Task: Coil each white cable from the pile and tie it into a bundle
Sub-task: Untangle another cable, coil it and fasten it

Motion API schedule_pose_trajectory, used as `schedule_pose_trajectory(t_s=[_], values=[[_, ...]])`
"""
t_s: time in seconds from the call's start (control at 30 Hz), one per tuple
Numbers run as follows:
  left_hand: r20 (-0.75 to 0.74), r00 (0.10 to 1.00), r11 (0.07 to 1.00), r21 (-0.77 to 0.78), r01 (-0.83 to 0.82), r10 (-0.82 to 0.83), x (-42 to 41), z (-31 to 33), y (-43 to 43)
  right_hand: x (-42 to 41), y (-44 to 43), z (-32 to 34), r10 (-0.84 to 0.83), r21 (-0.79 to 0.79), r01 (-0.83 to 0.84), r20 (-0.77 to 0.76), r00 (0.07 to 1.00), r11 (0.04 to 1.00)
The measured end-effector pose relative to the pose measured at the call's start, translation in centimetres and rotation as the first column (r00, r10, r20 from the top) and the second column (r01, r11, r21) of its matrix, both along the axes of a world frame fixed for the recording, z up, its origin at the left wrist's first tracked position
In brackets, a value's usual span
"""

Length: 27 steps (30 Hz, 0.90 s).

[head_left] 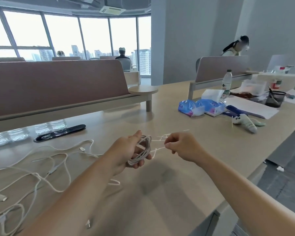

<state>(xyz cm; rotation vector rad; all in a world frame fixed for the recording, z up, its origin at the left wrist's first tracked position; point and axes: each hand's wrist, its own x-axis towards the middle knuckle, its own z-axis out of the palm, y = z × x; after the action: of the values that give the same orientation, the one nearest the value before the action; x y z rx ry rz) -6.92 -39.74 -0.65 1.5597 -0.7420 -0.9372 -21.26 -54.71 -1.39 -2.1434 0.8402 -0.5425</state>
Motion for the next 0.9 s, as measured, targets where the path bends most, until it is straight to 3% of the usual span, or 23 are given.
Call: schedule_pose_trajectory(t_s=[0.17, 0.27, 0.33, 0.47, 0.57, 0.9], values=[[-0.07, 0.997, 0.999, 0.008, -0.031, 0.031, 0.4, -0.3, -1.3, 3.0, -1.2, -3.3, -0.054, -0.165, 0.027, -0.162, 0.985, 0.986], [-0.09, 0.994, 0.998, 0.01, -0.057, 0.057, 0.7, -0.3, -1.3, 4.7, -0.5, -3.8, -0.131, -0.29, 0.082, -0.154, 0.979, 0.954], [-0.088, 0.993, 0.997, 0.009, -0.083, 0.083, 1.2, -0.3, -1.2, 5.6, 0.2, -3.6, -0.109, -0.389, 0.032, -0.177, 0.978, 0.921], [-0.085, 0.991, 0.994, 0.003, -0.106, 0.106, 2.0, 0.0, -0.7, 7.1, 1.2, -3.0, -0.092, -0.534, -0.127, -0.364, 0.927, 0.836], [-0.099, 0.99, 0.995, -0.005, -0.101, 0.1, 1.9, 0.1, -0.1, 7.8, 1.8, -3.1, -0.099, -0.532, -0.193, -0.472, 0.876, 0.824], [-0.092, 0.994, 0.999, -0.011, -0.052, 0.051, 1.2, 0.6, 1.5, 6.7, 3.8, -1.7, -0.093, -0.465, -0.221, -0.563, 0.821, 0.857]])
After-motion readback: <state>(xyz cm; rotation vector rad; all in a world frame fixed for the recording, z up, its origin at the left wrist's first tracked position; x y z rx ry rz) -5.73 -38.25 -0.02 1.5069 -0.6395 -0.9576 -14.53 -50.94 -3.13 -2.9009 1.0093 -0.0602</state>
